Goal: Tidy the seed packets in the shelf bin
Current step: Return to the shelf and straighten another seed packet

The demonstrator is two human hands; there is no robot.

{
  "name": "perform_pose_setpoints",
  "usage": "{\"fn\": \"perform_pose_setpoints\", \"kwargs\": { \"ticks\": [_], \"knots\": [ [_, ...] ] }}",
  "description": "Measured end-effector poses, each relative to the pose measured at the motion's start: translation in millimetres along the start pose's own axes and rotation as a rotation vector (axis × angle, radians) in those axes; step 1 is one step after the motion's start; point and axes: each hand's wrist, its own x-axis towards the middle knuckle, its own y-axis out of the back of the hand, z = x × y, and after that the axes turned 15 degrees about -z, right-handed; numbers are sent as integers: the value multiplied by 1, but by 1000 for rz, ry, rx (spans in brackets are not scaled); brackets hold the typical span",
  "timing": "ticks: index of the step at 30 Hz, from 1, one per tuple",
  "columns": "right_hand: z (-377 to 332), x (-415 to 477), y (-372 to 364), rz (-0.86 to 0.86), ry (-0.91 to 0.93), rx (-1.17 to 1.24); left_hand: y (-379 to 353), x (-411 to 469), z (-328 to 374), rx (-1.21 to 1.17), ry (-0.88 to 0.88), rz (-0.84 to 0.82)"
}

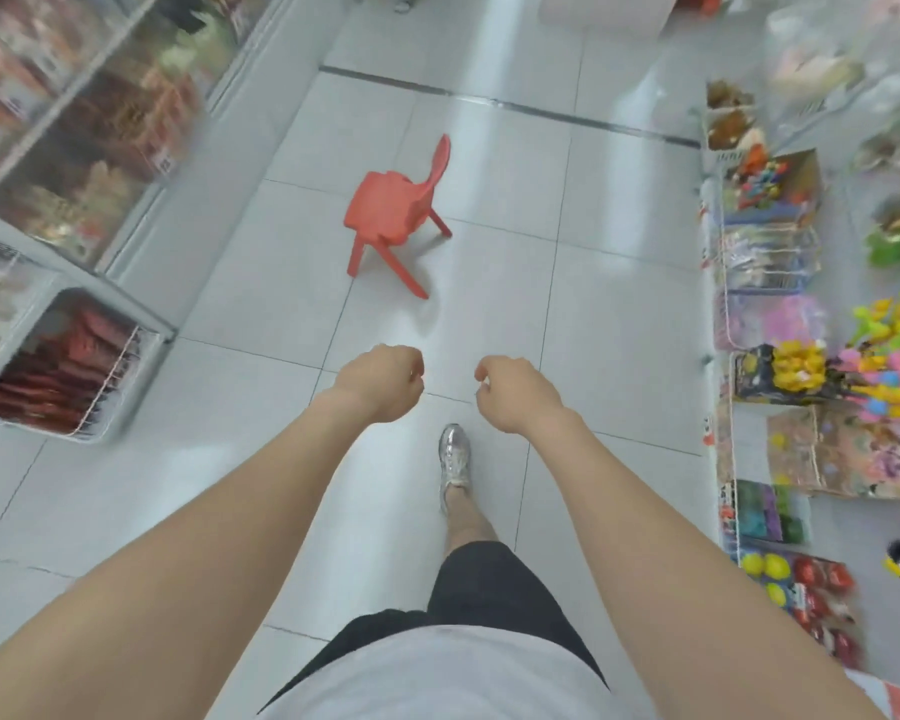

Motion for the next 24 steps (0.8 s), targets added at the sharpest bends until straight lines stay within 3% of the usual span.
{"fn": "perform_pose_setpoints", "kwargs": {
  "ticks": [3,9,15,24],
  "knots": [
    [-36,78,70,-9,34,-37,76,56,-22,-57,48,43],
    [-134,205,188,-206,171,-230,209,120,-89,-203,160,110],
    [-275,327,281,-124,273,-333,326,176,-192,-304,262,189],
    [-495,504,376,-55,322,-335,529,283,-367,-335,252,235]
  ]
}}
